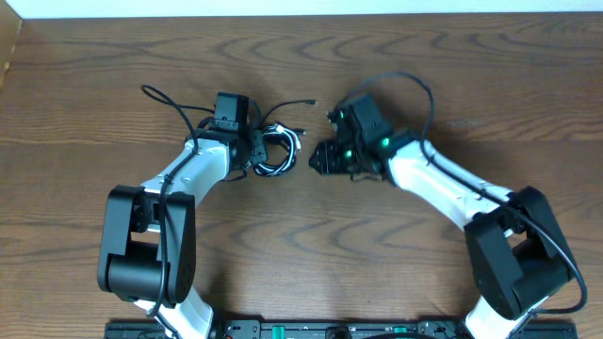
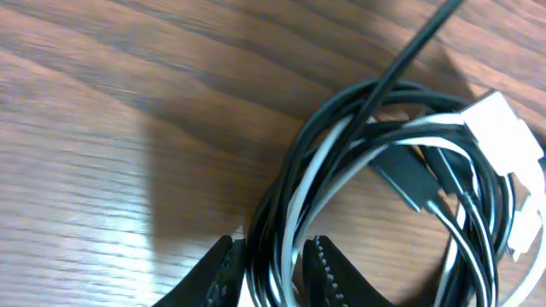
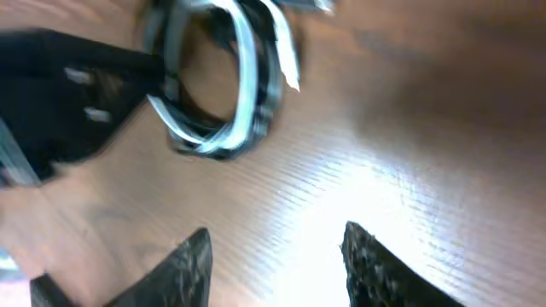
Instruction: Untangle cables
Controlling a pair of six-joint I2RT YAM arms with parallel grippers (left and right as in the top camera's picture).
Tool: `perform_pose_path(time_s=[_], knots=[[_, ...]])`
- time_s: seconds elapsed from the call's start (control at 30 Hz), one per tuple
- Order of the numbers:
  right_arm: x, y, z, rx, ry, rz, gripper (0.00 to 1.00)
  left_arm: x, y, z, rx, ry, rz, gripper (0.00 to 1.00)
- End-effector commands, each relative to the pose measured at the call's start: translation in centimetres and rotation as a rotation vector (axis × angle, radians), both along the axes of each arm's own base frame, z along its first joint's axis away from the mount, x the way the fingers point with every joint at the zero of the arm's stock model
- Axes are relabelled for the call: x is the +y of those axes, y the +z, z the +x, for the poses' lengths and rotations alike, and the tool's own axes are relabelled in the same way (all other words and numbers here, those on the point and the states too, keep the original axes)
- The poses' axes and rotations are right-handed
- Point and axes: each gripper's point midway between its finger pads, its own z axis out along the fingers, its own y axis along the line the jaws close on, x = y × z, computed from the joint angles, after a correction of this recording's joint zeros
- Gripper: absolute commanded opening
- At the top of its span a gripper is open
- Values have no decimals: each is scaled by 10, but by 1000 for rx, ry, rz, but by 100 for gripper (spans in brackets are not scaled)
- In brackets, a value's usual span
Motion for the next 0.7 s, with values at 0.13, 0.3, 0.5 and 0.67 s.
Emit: perform_pose_path(time_s=[0.13,0.3,0.5,0.67], knots=[[-6,23,17,-117,86,-90,49,-24,4,-1,3,-87,-118,30],[-4,23,21,-187,160,-116,57,-9,4,9,-36,-41,-37,49],[13,37,25,-220,186,-15,72,-9,9,19,-83,-31,-37,49],[2,36,41,-309,175,-102,71,-9,0,19,-59,9,-53,49]])
